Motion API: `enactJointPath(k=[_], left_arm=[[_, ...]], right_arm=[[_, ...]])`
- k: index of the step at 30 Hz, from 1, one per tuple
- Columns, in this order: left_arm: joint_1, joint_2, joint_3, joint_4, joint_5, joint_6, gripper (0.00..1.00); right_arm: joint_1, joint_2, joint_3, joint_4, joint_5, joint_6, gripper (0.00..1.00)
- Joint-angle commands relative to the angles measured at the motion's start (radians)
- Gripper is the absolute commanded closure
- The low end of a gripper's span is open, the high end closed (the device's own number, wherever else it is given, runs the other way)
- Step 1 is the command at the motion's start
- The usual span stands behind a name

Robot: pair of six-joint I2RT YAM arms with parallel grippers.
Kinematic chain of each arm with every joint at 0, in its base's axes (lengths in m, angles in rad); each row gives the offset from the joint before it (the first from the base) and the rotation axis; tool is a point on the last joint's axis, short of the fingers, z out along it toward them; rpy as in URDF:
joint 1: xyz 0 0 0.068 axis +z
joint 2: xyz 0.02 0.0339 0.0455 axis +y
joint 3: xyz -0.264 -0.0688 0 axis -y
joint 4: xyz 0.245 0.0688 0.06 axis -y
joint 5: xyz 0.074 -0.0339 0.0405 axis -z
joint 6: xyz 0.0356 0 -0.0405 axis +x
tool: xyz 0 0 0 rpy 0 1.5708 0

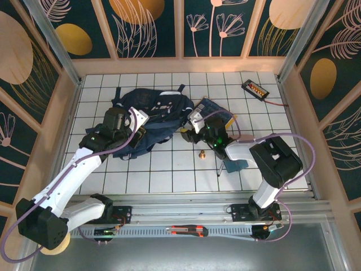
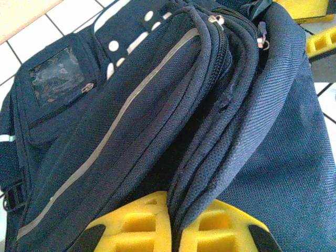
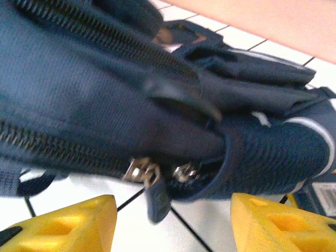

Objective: Pack the student bag

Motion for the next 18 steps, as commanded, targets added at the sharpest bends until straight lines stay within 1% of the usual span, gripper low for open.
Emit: enactJointPath(k=[1,6,18], left_arm=[[0.007,-0.026,0.048,0.049,0.005,-0.033,1.00],[0.008,-0.025,0.048,0.049,-0.006,-0.024,1.00],[0.008,-0.020,0.048,0.041,-0.019,0.014,1.00]], right_arm=[[0.002,0.022,0.038,0.083,0.029,-0.018,0.42],[0.002,0.048,0.058,0.075,0.005,-0.009,0.45],[0.011,0.059,0.024,0.078,-0.003,0.045,0.58]])
